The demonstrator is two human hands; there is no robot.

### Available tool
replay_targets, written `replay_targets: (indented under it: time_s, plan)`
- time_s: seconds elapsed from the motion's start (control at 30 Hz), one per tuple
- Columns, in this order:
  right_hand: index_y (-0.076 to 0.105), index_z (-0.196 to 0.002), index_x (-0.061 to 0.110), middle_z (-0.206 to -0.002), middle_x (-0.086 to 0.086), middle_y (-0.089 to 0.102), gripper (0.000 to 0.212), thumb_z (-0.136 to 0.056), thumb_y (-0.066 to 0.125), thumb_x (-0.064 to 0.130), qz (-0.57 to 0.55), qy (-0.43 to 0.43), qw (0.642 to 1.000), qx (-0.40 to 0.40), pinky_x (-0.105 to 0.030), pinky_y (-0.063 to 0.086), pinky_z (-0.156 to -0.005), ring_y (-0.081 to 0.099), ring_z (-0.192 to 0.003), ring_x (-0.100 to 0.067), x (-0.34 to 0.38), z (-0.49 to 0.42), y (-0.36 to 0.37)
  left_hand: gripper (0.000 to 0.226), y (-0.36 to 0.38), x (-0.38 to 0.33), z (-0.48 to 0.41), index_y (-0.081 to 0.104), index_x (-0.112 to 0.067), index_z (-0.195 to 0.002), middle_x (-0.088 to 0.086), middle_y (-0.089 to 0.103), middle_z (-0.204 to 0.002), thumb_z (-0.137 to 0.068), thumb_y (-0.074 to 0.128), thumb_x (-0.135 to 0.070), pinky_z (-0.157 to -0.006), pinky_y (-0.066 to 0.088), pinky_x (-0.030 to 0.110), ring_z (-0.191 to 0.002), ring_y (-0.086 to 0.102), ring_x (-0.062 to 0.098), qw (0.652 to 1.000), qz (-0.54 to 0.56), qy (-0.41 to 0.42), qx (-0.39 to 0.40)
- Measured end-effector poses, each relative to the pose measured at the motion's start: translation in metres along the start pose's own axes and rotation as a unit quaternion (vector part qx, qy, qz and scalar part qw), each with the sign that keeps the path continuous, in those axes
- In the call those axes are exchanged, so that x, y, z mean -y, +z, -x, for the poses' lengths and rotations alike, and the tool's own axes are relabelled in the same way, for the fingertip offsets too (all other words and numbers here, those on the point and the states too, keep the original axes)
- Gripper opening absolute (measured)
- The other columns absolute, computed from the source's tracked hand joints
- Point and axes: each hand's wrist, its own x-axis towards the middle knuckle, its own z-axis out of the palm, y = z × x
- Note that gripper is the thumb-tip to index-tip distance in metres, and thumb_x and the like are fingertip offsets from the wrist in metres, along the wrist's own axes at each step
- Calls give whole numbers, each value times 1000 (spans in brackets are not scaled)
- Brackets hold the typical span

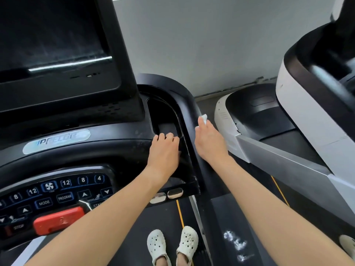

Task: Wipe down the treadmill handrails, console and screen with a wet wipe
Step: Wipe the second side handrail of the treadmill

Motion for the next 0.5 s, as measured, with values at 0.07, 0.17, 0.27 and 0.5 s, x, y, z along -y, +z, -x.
replay_targets:
  time_s: [0.07,0.17,0.27,0.5]
  plan:
    - [28,-157,5,-165,-16,23,55,-106,21,23,-18,4,999,28,-43,38,-112,33,-146,-35,6,-21,-2,32,-2,0,1,57,-15,-121,5,60,-121,-100,57,-39,-107,41,41,-112,56,27,1000,5,0,-5]
    - [40,-146,-8,-165,-26,16,50,-103,27,14,-16,-38,999,19,-45,30,-121,25,-148,-42,9,-30,2,33,-2,0,1,57,-15,-122,4,59,-122,-100,56,-40,-109,41,41,-113,56,26,1000,9,3,-7]
    - [34,-150,-10,-164,-24,20,60,-102,12,19,-2,-71,997,5,-44,33,-119,27,-148,-38,6,-7,2,33,-2,0,3,58,-14,-121,4,60,-121,-99,57,-39,-108,41,40,-112,56,26,1000,19,0,-18]
    - [23,-160,2,-163,-11,31,54,-109,20,20,0,-136,991,-18,-41,30,-121,30,-148,-30,-10,46,-4,36,4,1,8,60,-13,-121,5,60,-119,-97,57,-39,-111,38,40,-115,50,26,999,13,4,-35]
